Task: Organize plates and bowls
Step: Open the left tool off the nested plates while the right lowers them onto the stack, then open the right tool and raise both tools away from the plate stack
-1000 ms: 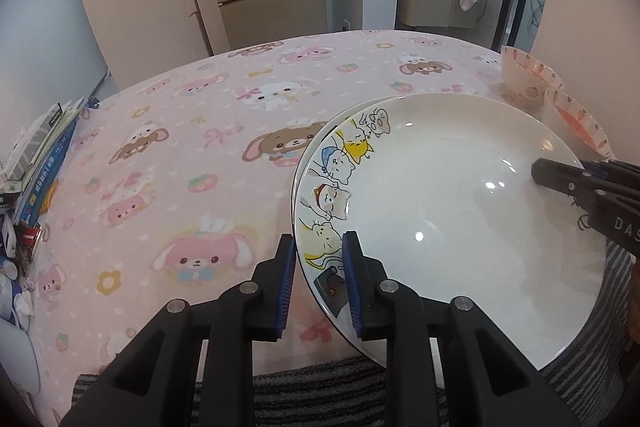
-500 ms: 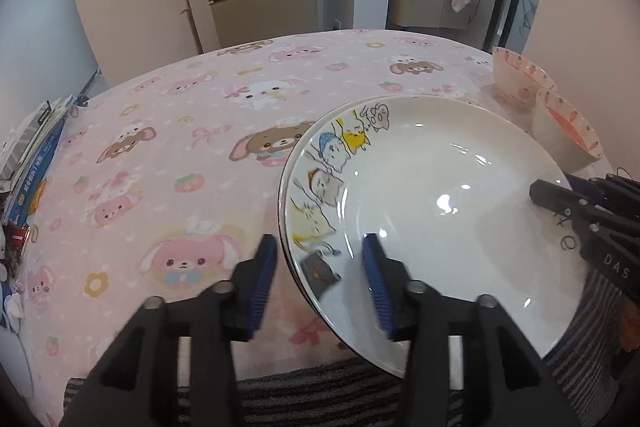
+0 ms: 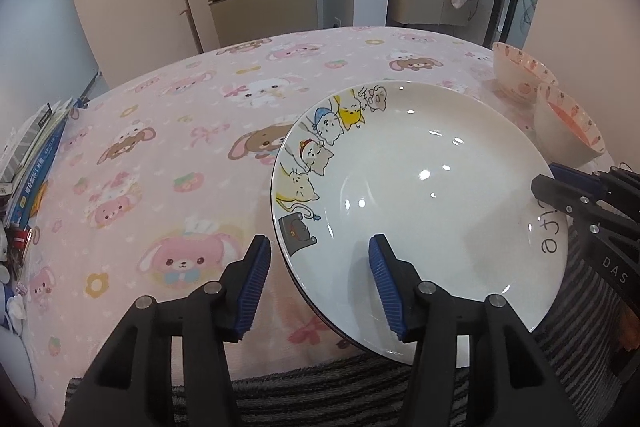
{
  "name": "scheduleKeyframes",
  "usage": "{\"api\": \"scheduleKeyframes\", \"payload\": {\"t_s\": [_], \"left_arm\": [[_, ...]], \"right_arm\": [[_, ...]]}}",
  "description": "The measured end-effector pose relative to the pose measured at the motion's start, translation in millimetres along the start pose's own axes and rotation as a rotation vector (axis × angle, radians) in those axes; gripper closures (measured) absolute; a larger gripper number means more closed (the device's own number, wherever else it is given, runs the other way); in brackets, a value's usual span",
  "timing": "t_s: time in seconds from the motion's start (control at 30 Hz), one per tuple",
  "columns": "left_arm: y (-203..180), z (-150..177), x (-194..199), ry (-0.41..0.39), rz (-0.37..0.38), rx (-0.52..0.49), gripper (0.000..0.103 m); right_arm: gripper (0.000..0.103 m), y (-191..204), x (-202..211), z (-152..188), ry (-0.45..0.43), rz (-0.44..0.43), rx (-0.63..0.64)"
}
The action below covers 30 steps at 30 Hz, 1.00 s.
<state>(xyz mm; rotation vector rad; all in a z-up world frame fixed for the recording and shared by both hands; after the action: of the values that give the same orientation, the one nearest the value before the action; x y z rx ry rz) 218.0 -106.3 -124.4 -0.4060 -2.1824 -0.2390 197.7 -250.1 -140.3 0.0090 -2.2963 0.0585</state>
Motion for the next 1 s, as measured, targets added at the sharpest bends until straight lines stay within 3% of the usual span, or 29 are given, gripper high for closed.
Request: {"api": "scheduleKeyframes", "payload": {"t_s": [0.1,0.2,0.47,0.57,0.6,0.73,0.83,0.9,1.0], "left_arm": [[-1,-3,6,-0.037,0.004,-0.002,0.04],[0,-8,16,-0.099,-0.009,0.006,0.039],[-7,-26,61,-0.367,-0.079,-0.065,0.039],[-6,-29,73,-0.434,-0.059,-0.053,0.039],[-5,-31,78,-0.466,-0.057,-0.043,0.038],[-3,-31,99,-0.574,-0.048,-0.026,0.018],[-5,-30,108,-0.621,-0.053,-0.035,0.018],[-6,-30,112,-0.643,-0.049,-0.044,0.018],[-7,-28,123,-0.69,-0.047,-0.042,0.017]], "right_arm": [[0.084,-1,0,0,-0.001,0.0,0.0],[0.084,-3,3,-2,-0.02,0.001,-0.002],[0.084,-10,25,-17,-0.149,-0.045,-0.061],[0.083,-15,31,-23,-0.193,-0.064,-0.092],[0.081,-17,33,-24,-0.203,-0.072,-0.097],[0.071,-23,41,-29,-0.26,-0.066,-0.122],[0.06,-26,54,-34,-0.345,-0.012,-0.11],[0.035,-26,68,-37,-0.423,0.032,-0.095],[0.021,-23,88,-41,-0.532,0.067,-0.073]]}}
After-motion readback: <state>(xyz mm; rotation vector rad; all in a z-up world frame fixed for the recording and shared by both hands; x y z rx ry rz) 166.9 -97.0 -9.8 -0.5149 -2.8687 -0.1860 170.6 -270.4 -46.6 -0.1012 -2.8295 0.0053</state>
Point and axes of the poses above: each gripper's, at about its wrist camera, not at the fingertips, and x roughly against the way its jaws point, y to its left, z to its underside, the point moved 7 cm from there along -x, roughly the way its jaws point
